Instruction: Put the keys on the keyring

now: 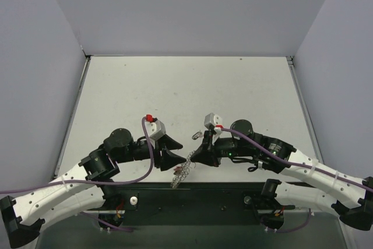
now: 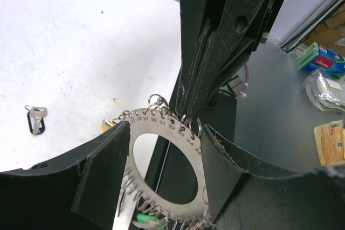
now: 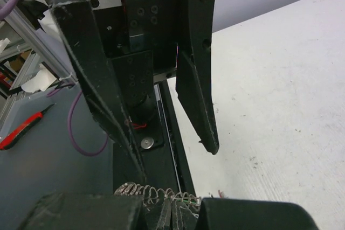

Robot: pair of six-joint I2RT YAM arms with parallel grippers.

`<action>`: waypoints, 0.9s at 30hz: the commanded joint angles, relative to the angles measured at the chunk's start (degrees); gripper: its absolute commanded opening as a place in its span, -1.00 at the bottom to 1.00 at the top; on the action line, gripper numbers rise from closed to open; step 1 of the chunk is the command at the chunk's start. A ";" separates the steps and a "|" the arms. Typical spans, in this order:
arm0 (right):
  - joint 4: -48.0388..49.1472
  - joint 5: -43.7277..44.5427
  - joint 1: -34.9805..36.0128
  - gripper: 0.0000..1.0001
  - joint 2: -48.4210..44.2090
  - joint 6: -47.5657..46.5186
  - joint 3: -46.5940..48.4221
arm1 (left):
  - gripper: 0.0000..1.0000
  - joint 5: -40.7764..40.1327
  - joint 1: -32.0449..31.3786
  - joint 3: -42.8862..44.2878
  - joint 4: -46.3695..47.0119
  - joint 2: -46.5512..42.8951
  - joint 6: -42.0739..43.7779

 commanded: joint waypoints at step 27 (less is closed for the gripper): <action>18.97 4.12 -0.18 -1.00 -10.45 3.45 -3.97 | 0.00 2.51 1.45 1.04 11.59 -1.79 -0.64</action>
